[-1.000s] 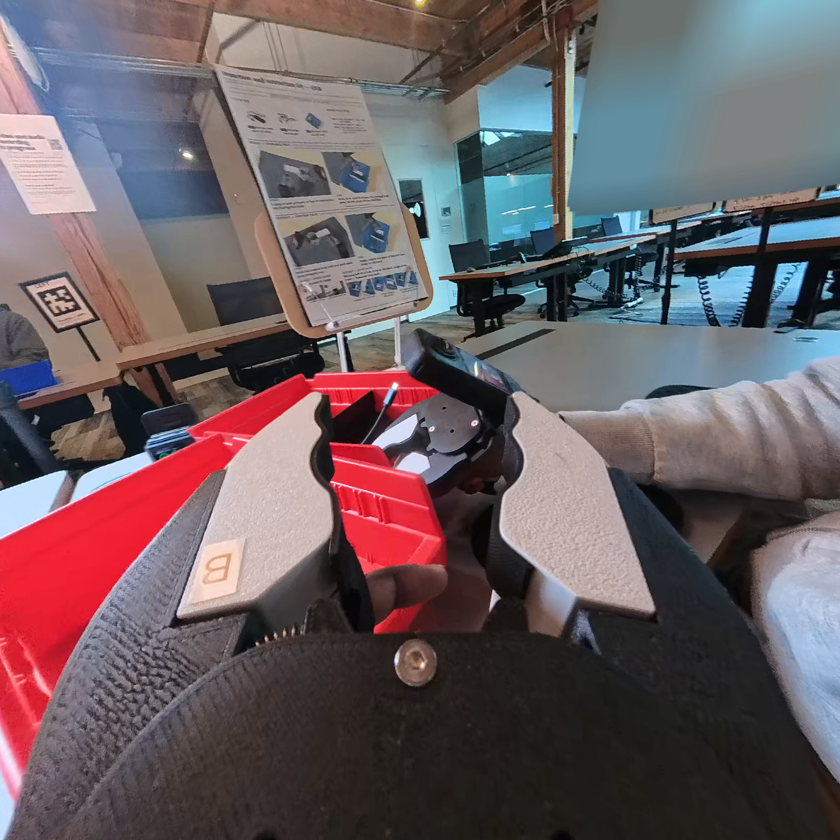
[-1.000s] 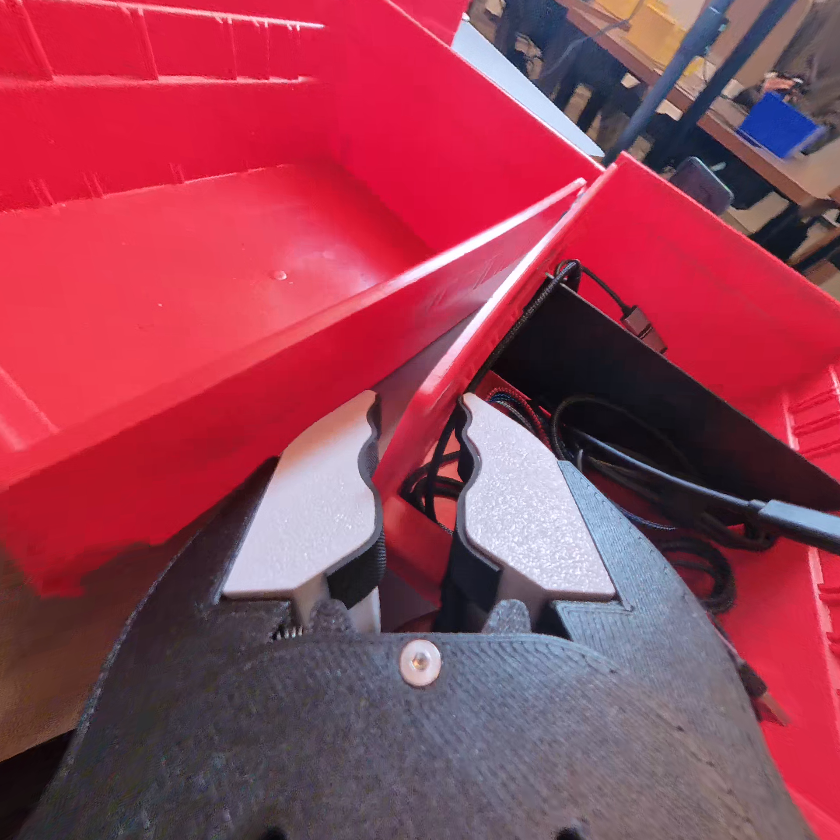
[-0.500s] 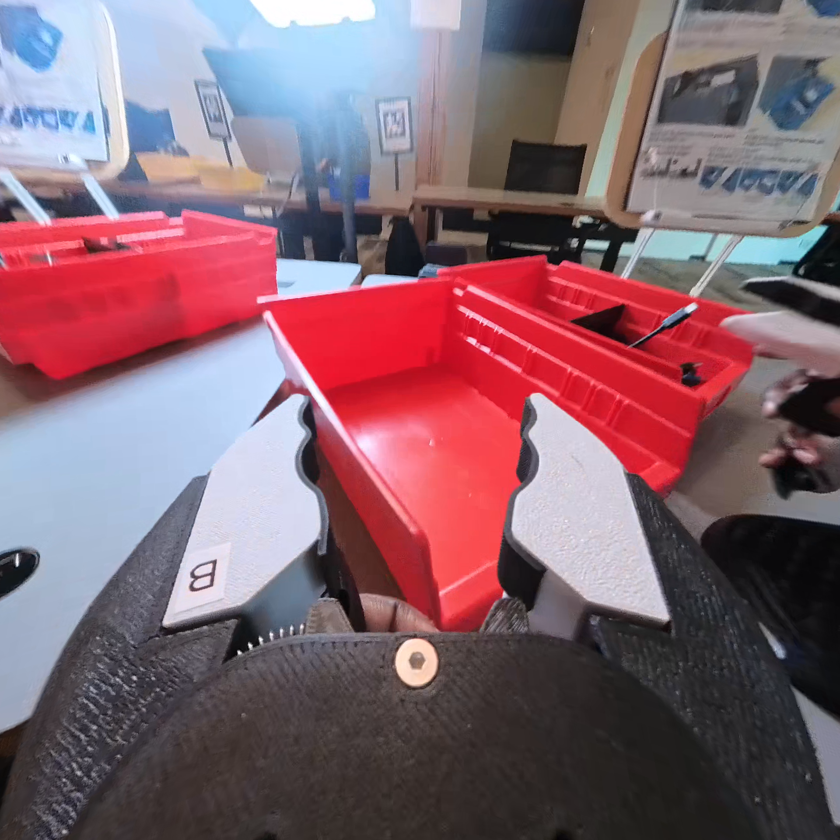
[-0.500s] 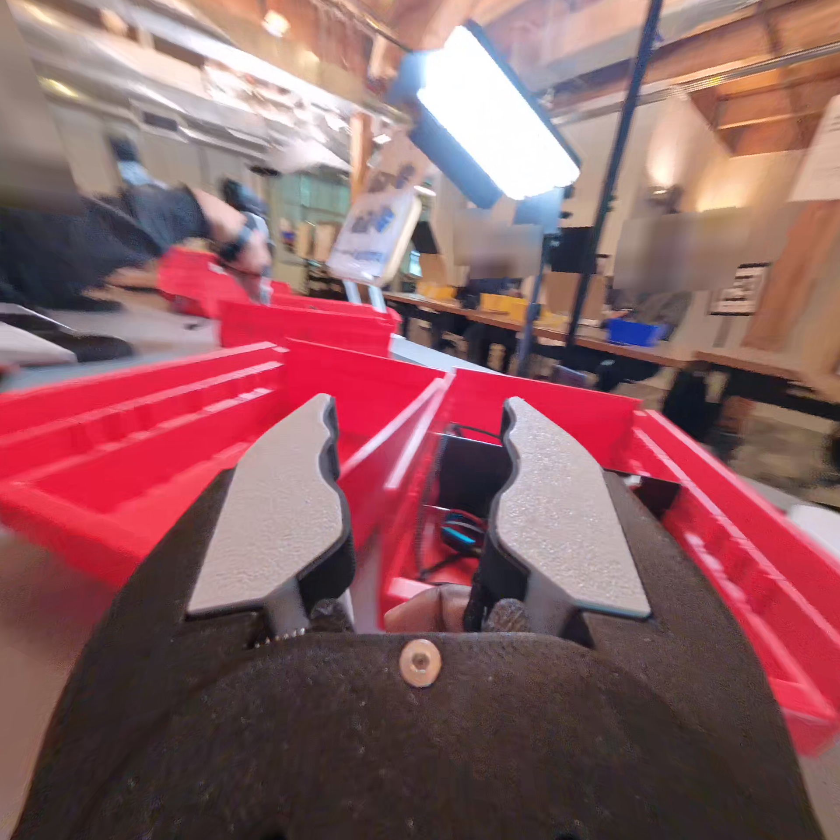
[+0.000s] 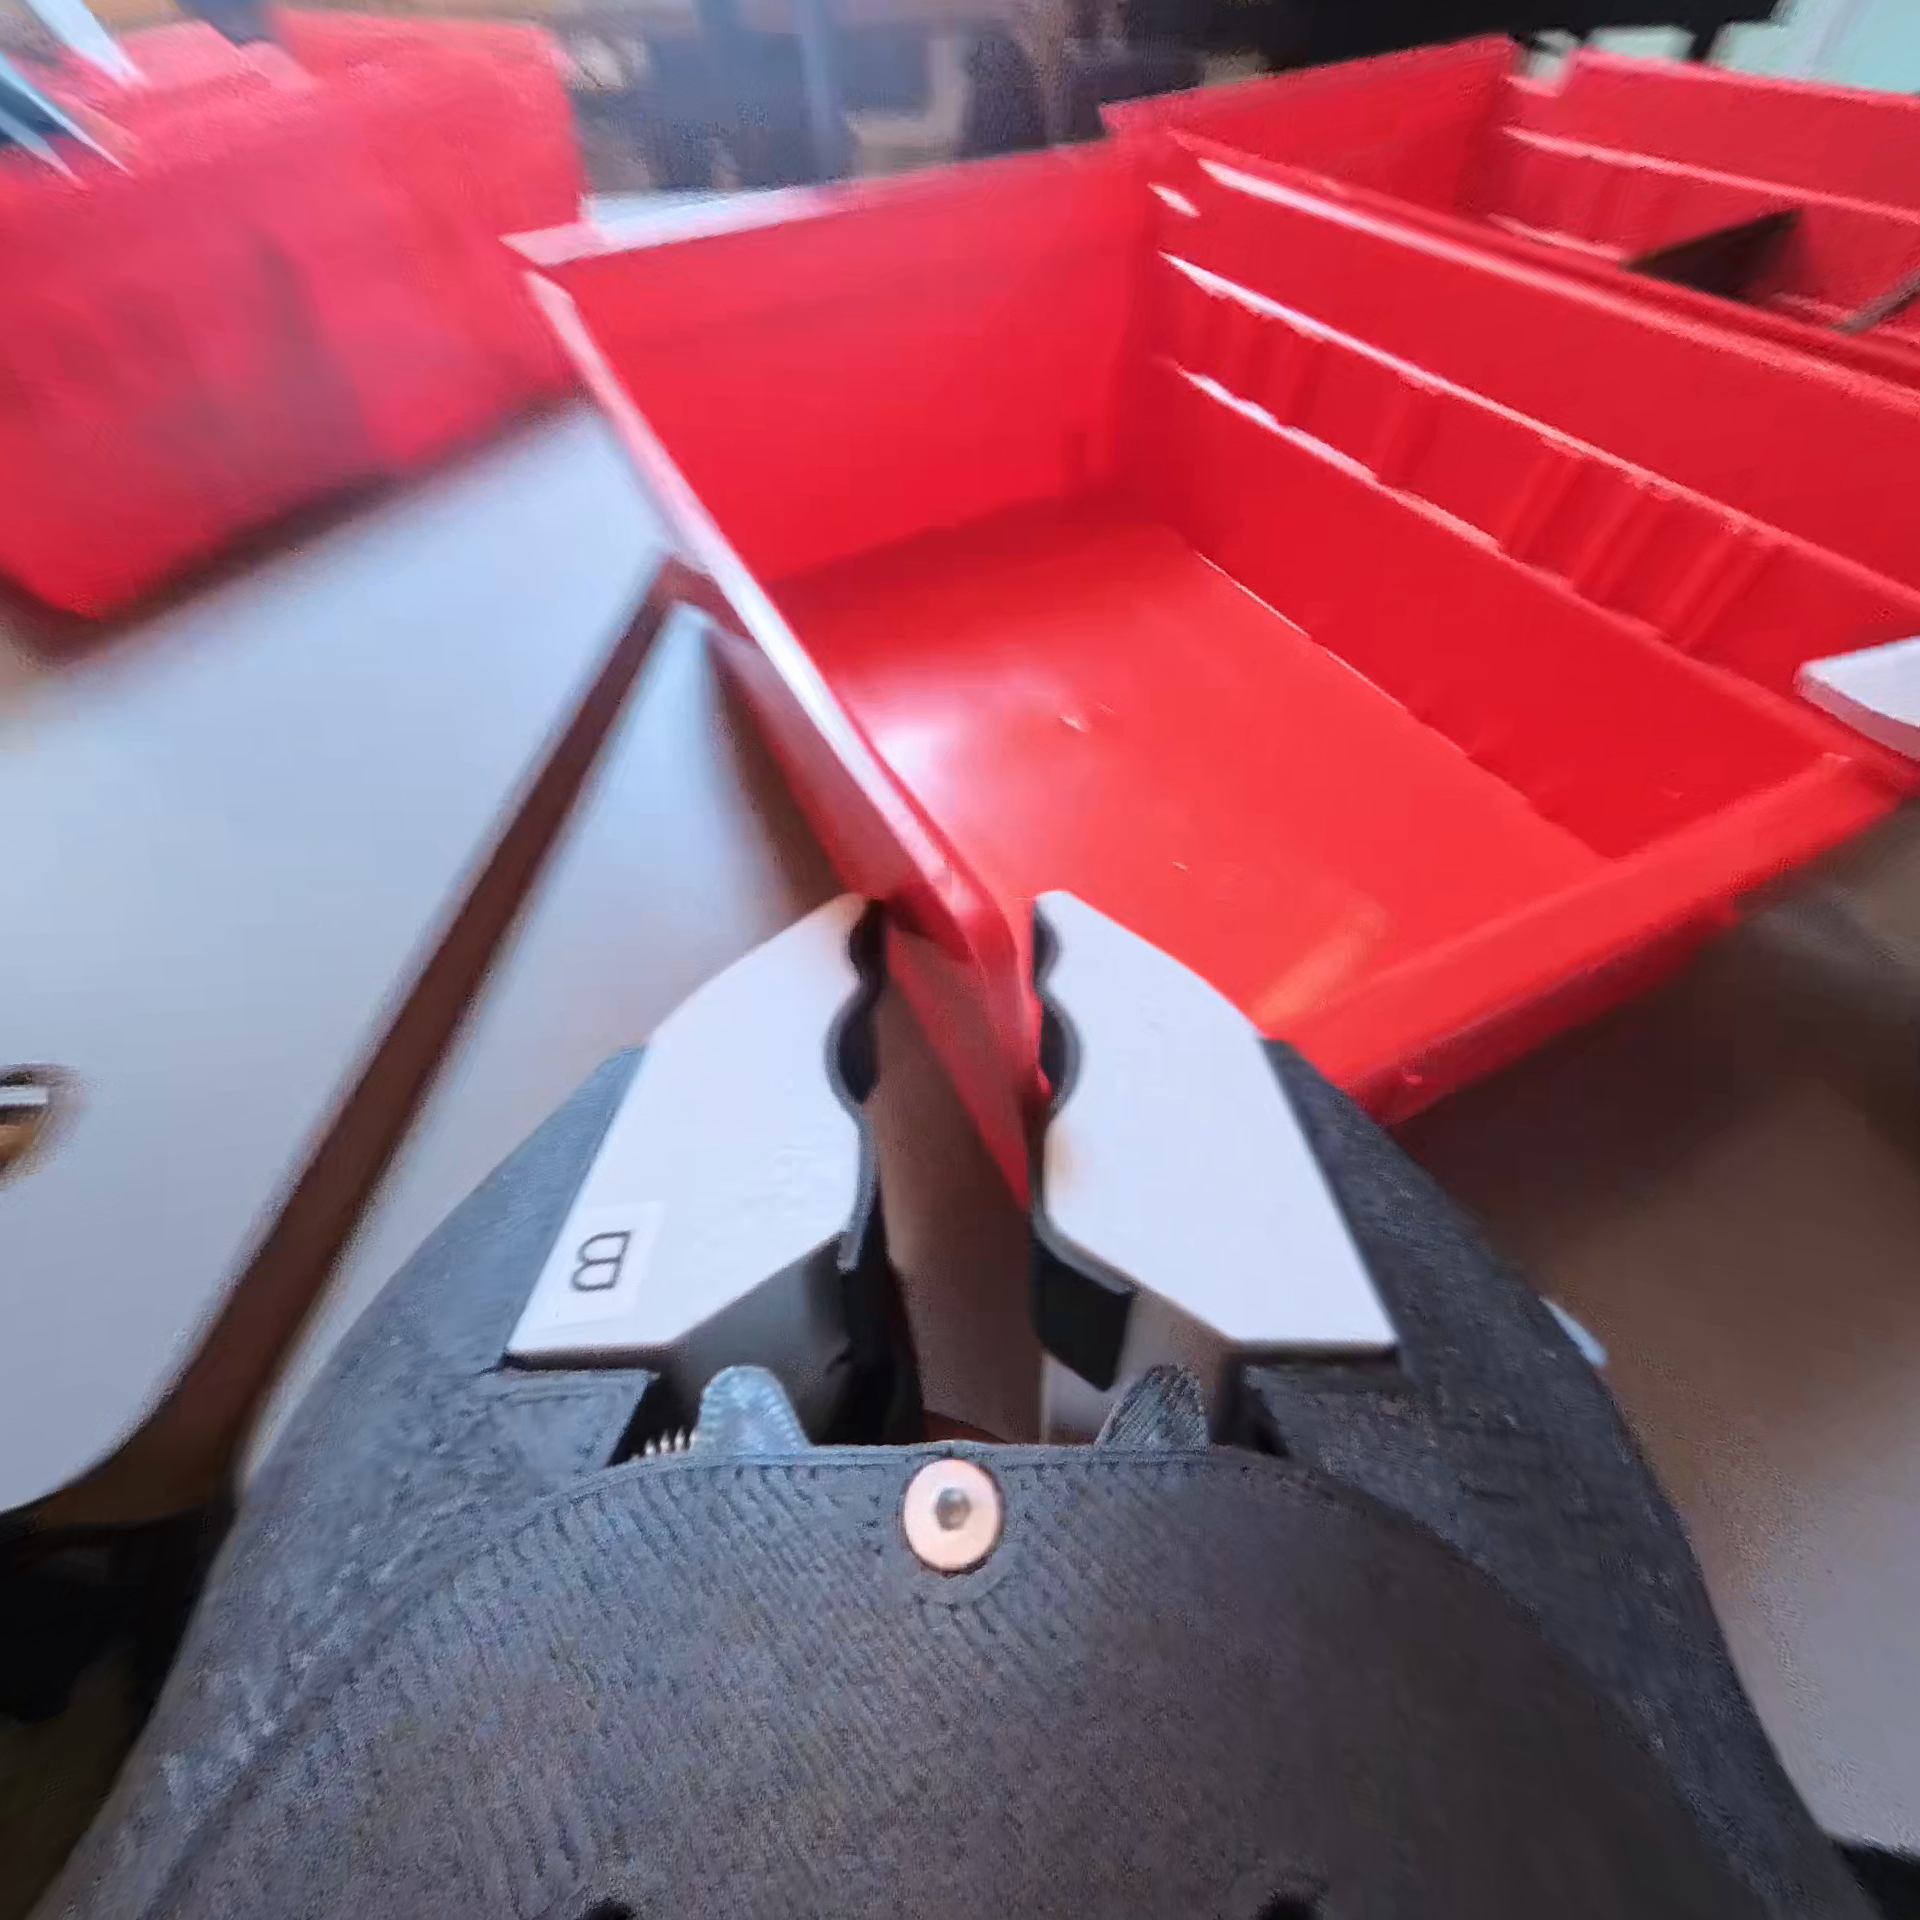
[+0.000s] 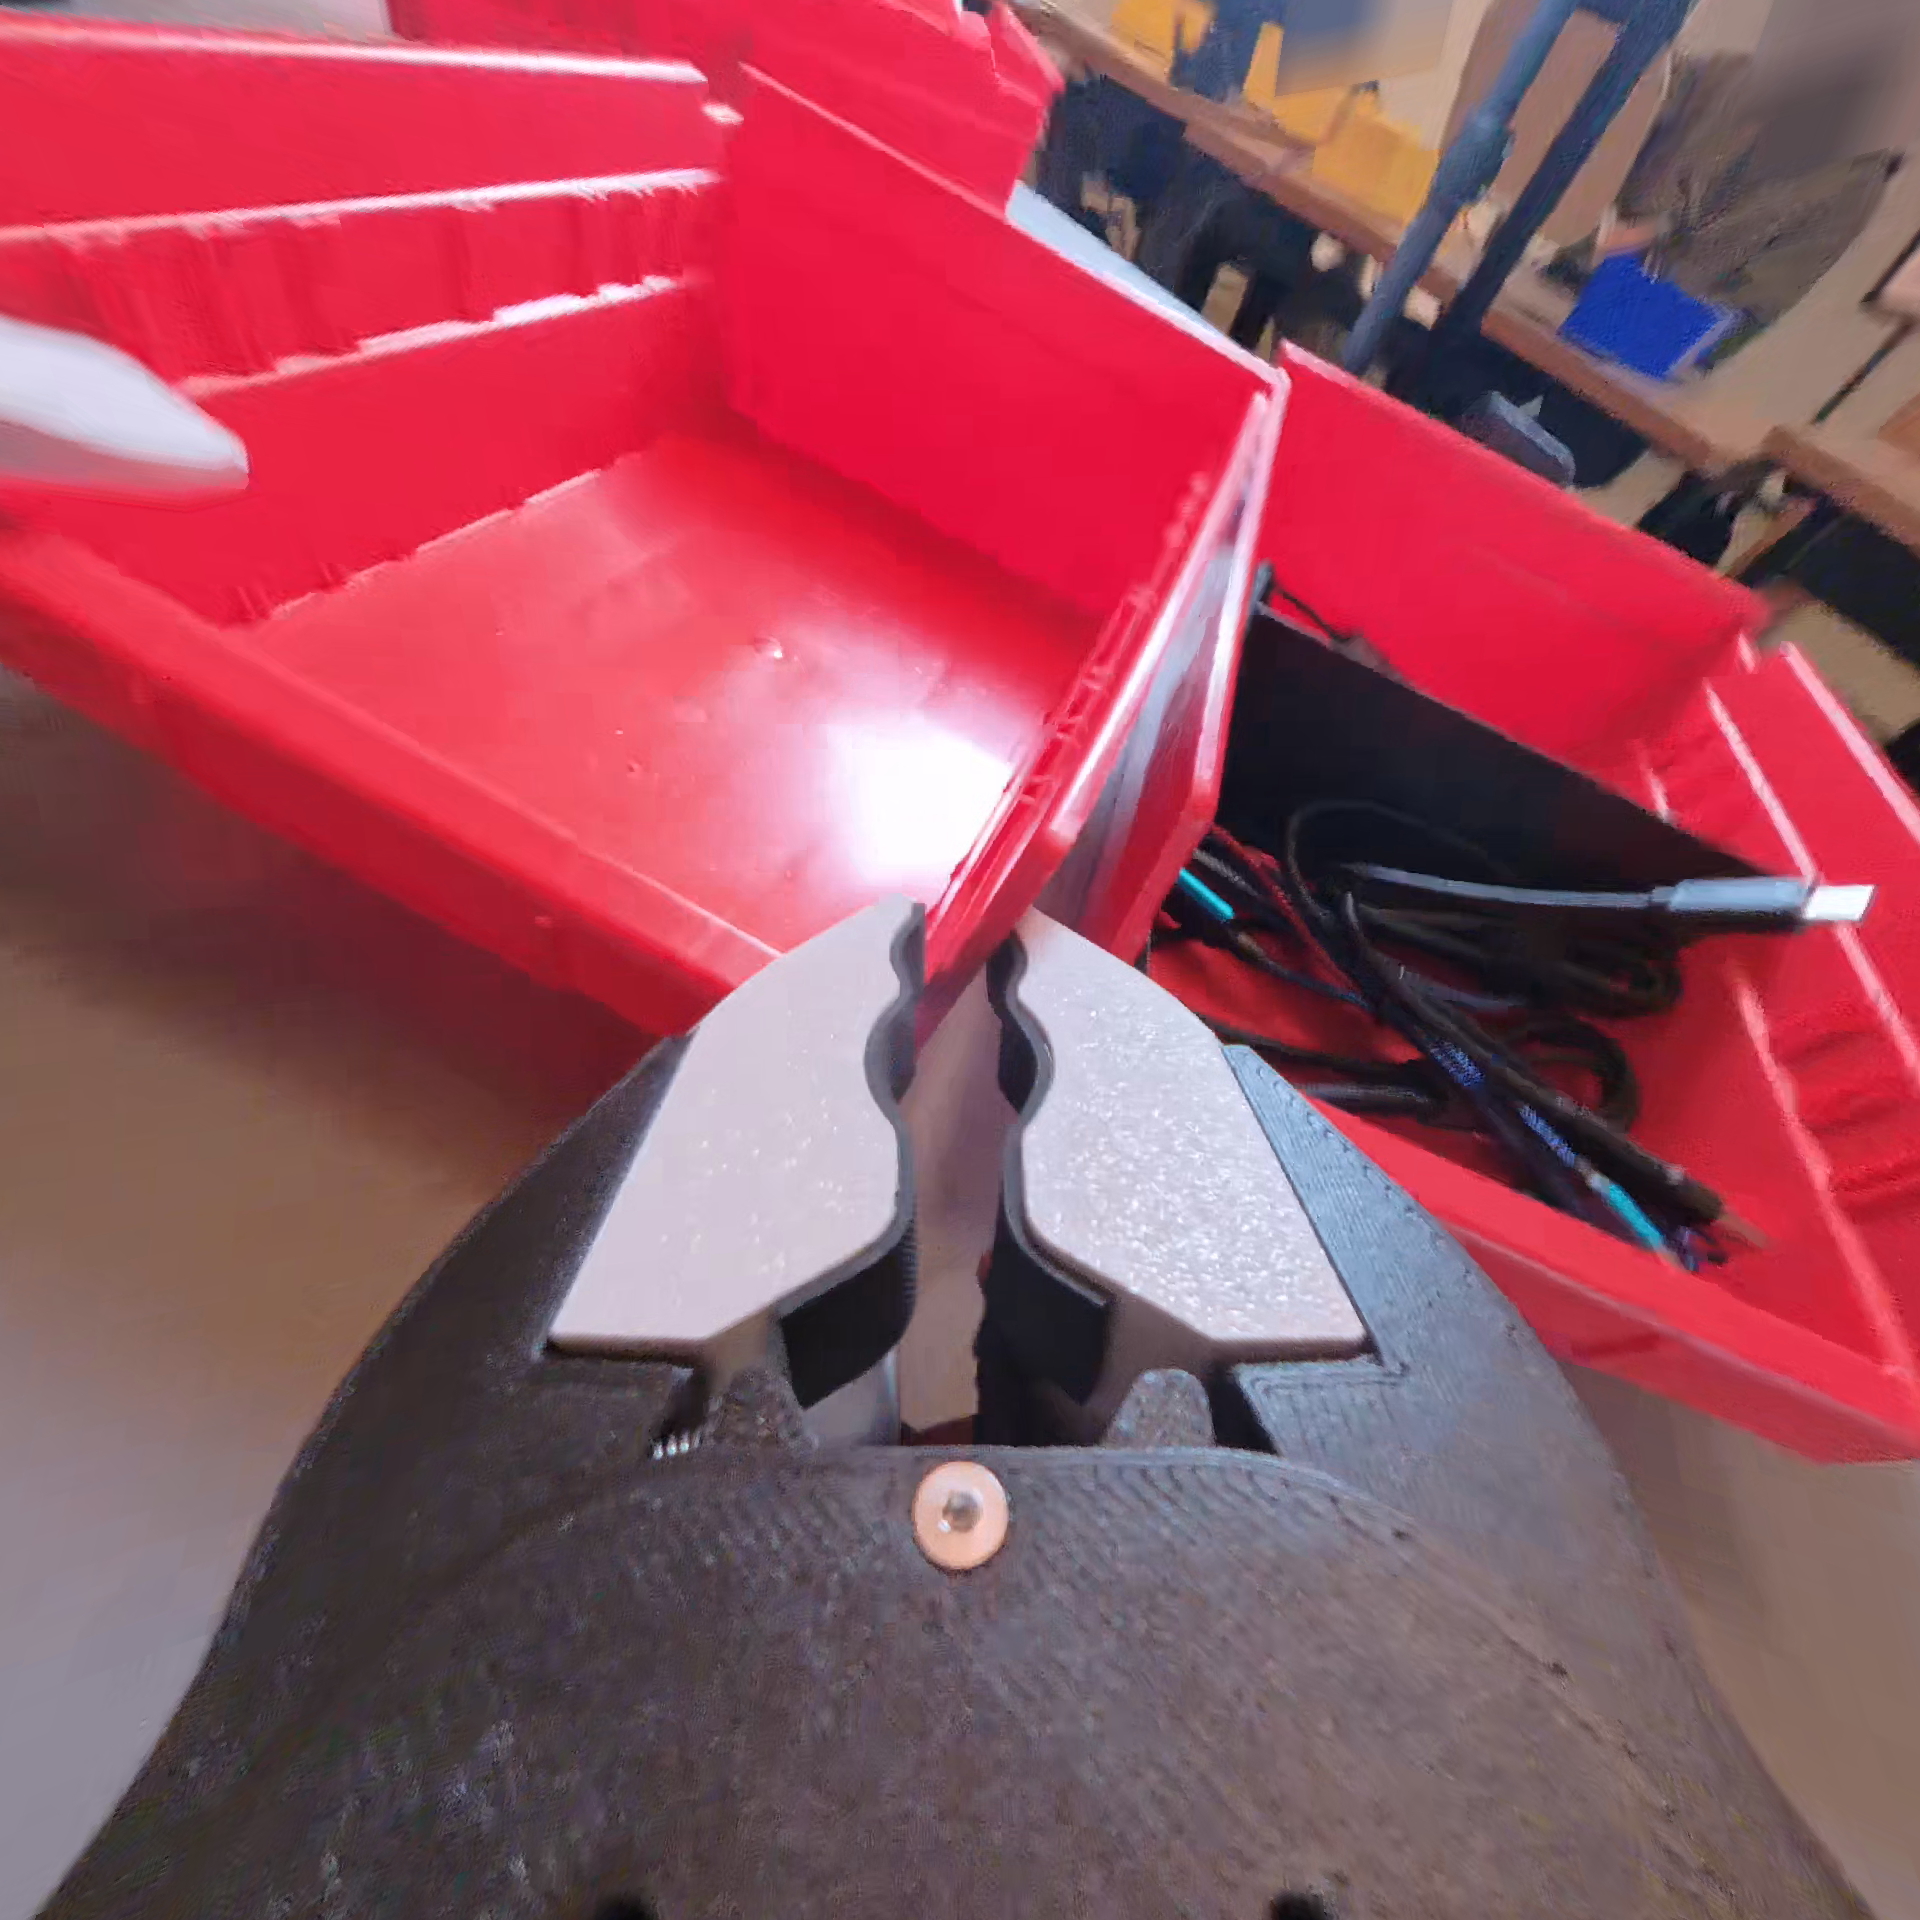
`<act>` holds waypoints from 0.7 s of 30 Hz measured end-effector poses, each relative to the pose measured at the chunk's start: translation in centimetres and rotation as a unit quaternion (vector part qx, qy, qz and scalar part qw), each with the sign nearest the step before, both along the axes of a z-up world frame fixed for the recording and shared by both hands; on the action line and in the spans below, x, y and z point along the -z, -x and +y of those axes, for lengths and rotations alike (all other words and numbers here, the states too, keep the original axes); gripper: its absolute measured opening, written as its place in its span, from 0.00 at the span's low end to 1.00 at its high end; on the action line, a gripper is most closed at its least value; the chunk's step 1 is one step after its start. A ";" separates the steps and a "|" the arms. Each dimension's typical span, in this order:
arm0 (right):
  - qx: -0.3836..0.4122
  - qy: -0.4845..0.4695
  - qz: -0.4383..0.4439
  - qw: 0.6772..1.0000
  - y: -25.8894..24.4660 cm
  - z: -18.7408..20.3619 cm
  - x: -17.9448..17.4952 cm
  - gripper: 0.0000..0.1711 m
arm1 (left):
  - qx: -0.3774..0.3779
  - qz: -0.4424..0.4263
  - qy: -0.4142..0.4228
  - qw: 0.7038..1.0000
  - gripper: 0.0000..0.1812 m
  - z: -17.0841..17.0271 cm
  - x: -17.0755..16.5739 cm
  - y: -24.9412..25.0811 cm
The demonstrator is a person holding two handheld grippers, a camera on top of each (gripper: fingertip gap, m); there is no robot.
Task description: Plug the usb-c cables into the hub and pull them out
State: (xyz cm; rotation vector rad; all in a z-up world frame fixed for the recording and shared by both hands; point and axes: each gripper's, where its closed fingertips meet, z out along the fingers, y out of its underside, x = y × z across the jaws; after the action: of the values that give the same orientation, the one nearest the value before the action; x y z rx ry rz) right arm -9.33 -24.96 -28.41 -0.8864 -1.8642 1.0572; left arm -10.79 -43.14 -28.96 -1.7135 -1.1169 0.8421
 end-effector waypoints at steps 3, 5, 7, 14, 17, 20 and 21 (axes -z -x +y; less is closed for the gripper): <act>-0.038 -0.017 0.114 0.993 -1.1 -1.1 -2.9 0.07 | -0.037 0.087 0.029 0.995 0.07 -1.1 -4.2 -0.6; -0.040 -0.015 0.173 0.984 -1.9 -0.9 -4.6 0.07 | -0.048 0.139 0.020 0.989 0.06 -0.9 -7.3 -1.4; -0.036 0.018 0.219 0.975 -2.7 -0.3 -6.8 0.07 | -0.055 0.195 0.023 0.979 0.06 -0.2 -10.3 -2.5; 0.030 0.086 0.382 0.920 -7.6 5.6 -15.8 0.06 | -0.033 0.416 -0.029 0.908 0.06 5.6 -20.0 -8.3; 0.081 0.078 0.407 0.907 -9.9 10.4 -17.8 0.05 | 0.019 0.438 -0.082 0.895 0.07 10.4 -21.1 -9.5; 0.123 0.040 0.405 0.905 -12.1 15.5 -18.3 0.05 | 0.082 0.403 -0.124 0.903 0.08 16.0 -20.5 -9.3; 0.140 0.021 0.395 0.908 -12.8 17.3 -18.1 0.05 | 0.106 0.385 -0.139 0.906 0.08 18.0 -20.1 -9.2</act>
State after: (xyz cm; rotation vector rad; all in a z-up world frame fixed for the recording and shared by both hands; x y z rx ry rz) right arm 3.43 -7.71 -10.35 -0.5882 -1.0076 1.0610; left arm -1.57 -25.19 -8.84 -1.0691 -0.4667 1.0291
